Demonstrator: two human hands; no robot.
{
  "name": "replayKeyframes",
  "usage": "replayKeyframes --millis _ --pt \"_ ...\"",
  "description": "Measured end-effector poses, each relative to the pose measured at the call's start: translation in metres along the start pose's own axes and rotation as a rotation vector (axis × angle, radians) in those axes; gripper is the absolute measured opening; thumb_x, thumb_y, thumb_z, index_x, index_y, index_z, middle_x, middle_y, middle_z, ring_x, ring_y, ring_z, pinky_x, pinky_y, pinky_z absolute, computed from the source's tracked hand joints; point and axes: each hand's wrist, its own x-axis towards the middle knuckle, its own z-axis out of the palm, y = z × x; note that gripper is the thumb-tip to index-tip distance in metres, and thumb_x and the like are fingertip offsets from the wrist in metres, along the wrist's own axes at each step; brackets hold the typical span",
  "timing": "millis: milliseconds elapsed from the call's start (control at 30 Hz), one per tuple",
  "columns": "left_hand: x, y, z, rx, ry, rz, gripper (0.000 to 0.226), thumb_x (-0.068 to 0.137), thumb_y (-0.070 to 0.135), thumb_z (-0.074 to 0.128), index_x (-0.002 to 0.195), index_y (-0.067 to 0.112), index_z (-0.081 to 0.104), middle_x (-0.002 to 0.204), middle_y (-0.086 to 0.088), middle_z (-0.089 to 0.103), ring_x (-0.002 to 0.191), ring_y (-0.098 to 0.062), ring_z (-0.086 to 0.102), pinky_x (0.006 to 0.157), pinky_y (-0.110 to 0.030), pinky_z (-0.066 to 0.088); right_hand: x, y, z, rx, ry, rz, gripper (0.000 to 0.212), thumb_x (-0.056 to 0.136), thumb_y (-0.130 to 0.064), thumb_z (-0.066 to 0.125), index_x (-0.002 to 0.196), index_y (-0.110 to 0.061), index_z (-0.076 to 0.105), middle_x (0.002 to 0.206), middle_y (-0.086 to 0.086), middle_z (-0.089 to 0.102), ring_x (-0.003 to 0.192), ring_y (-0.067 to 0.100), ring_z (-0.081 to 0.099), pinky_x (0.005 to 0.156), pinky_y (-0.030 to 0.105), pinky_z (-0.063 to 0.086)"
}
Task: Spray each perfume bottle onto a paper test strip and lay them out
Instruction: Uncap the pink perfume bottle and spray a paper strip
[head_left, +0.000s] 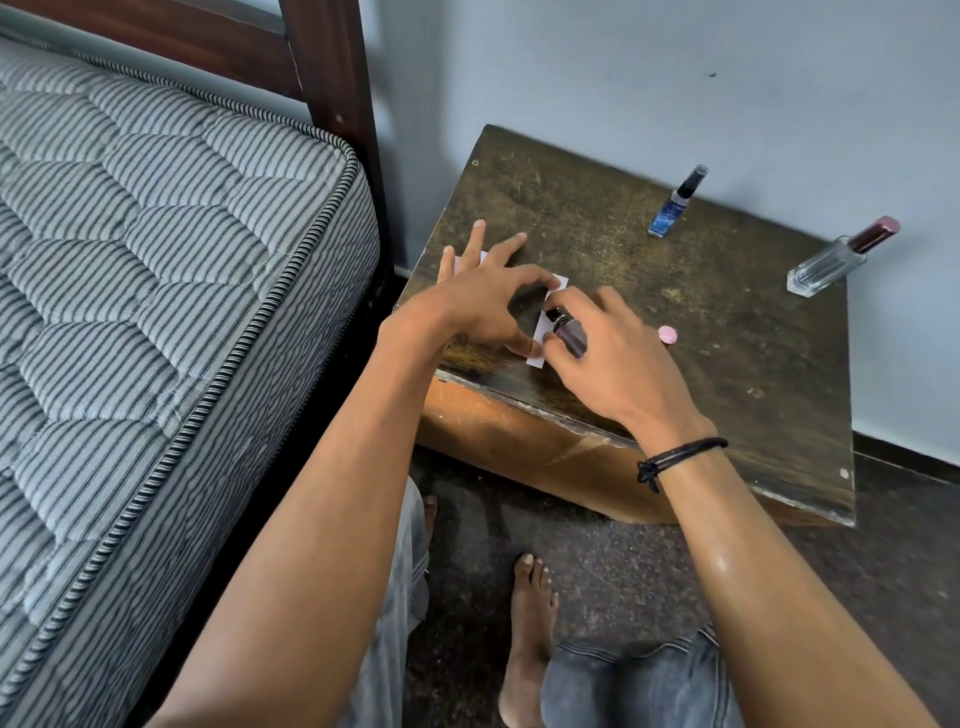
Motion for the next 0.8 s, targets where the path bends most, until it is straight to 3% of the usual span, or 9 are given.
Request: replayKeyframes --millis 800 --pt "-0.0017 0.0031 -0.0011 0.006 -0.005 0.000 0.079 0.076 0.042 0.082 0.143 0.047 0.041 0.167 0.005 -0.007 0.146 -0.030 -0.033 0.118 -0.057 -0.016 0.0009 -0.0003 0.0042 -0.047 0.012 -0.021 0.032 0.099 -0.039 0.055 0.128 -0.027 0.050 0.102 0.001 0.041 0.069 0.033 0.057 0.054 0.040 0.049"
